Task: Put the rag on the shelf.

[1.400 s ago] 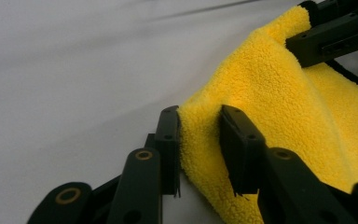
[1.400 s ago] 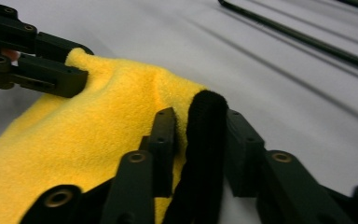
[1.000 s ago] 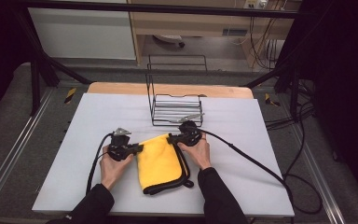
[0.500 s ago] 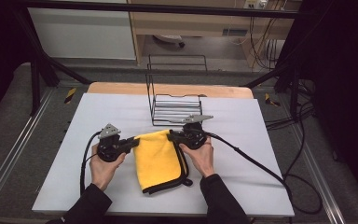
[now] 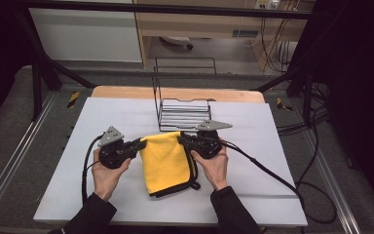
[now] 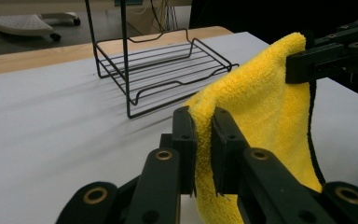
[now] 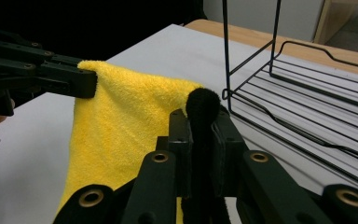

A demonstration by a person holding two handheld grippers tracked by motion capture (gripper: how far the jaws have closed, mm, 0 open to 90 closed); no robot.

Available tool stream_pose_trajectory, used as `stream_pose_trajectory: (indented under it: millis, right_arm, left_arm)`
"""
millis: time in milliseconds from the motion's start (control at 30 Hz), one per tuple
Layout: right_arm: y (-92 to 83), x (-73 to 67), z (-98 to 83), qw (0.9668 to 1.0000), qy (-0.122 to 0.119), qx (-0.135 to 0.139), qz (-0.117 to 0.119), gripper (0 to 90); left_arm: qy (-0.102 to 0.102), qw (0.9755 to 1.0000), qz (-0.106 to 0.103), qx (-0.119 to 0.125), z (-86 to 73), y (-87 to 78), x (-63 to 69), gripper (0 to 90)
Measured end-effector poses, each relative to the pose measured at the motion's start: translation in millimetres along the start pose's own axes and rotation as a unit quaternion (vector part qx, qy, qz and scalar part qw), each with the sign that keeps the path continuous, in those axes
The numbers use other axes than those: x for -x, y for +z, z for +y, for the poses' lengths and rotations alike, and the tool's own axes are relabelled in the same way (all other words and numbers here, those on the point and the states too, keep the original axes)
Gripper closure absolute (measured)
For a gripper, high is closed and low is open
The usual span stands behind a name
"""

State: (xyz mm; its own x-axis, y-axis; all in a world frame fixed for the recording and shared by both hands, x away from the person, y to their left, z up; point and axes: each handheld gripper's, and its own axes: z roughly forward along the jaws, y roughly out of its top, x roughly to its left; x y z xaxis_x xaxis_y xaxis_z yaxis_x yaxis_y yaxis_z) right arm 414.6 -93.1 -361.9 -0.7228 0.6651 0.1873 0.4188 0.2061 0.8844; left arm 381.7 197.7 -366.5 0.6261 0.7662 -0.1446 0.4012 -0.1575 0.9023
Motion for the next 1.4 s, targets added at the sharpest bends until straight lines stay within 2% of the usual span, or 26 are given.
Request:
stream_pose_trajectory:
  millis: [367, 600, 800, 1100, 1233, 1400]
  right_arm:
    - [-21.3, -5.0, 8.2, 0.9992, -0.013, 0.032, -0.022, 81.0]
    - [-32.7, -5.4, 13.9, 0.9976, -0.016, 0.058, -0.034, 81.1]
    - [-43.1, -6.5, 20.3, 0.995, -0.02, 0.086, -0.046, 81.1]
    - [-59.4, -6.0, 30.4, 0.9896, -0.026, 0.123, -0.069, 81.1]
    - [-65.4, -6.6, 34.3, 0.9868, -0.033, 0.136, -0.082, 81.1]
    - [-69.5, -7.3, 39.3, 0.9838, -0.035, 0.15, -0.091, 81.1]
  left_arm:
    - [0.019, 0.9996, -0.002, 0.02, 16.6, -2.3, 14.1, 81.4]
    - [0.03, 0.9986, -0.003, 0.043, 27.5, -1.7, 19.7, 81.3]
    - [0.032, 0.9973, -0.006, 0.065, 39.7, -0.8, 24.7, 81.2]
    - [0.052, 0.9943, -0.003, 0.093, 58.9, 3.3, 36.1, 81.2]
    - [0.058, 0.9929, -0.005, 0.103, 65.0, 6.9, 37.8, 81.2]
    - [0.056, 0.9908, -0.004, 0.123, 71.3, 11.3, 38.2, 81.1]
